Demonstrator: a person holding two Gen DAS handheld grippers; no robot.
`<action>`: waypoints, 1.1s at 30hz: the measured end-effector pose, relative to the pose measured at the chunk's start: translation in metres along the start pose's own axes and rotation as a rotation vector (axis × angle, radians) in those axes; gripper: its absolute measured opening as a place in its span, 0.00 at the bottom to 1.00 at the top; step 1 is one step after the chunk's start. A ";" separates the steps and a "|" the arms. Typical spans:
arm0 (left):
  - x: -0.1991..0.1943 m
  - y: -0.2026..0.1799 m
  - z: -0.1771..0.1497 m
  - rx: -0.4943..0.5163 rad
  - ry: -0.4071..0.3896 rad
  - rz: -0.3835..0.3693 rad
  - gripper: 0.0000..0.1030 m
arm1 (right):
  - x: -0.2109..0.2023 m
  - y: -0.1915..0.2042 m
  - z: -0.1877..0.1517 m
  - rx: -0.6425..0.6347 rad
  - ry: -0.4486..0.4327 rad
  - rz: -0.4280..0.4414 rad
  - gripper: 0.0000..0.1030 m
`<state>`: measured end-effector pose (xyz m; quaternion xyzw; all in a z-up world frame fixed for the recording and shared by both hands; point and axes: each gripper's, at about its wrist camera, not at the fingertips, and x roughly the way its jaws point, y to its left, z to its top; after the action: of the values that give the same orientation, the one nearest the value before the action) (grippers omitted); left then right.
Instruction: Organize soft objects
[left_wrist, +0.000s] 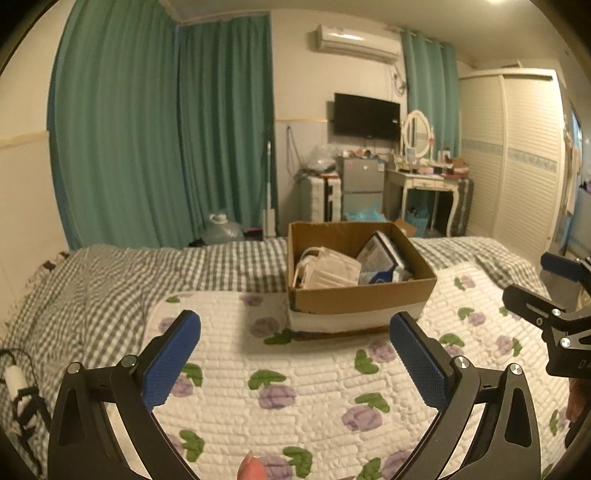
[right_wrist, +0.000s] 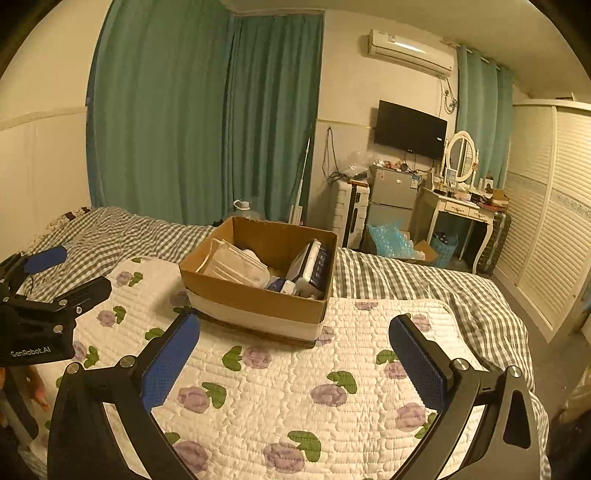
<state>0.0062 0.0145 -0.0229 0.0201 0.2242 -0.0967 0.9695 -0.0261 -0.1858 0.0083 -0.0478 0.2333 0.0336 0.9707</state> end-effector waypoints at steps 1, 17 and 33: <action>0.000 0.000 0.000 -0.004 0.002 0.000 1.00 | 0.000 -0.001 0.000 0.004 0.002 0.000 1.00; -0.002 0.000 -0.001 -0.017 0.024 -0.004 1.00 | -0.003 -0.006 -0.003 0.037 0.022 -0.009 1.00; 0.004 -0.002 -0.003 0.007 0.039 -0.008 1.00 | -0.004 -0.008 -0.004 0.050 0.028 -0.019 1.00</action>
<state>0.0081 0.0116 -0.0276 0.0245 0.2427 -0.1008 0.9645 -0.0303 -0.1943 0.0070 -0.0263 0.2470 0.0181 0.9685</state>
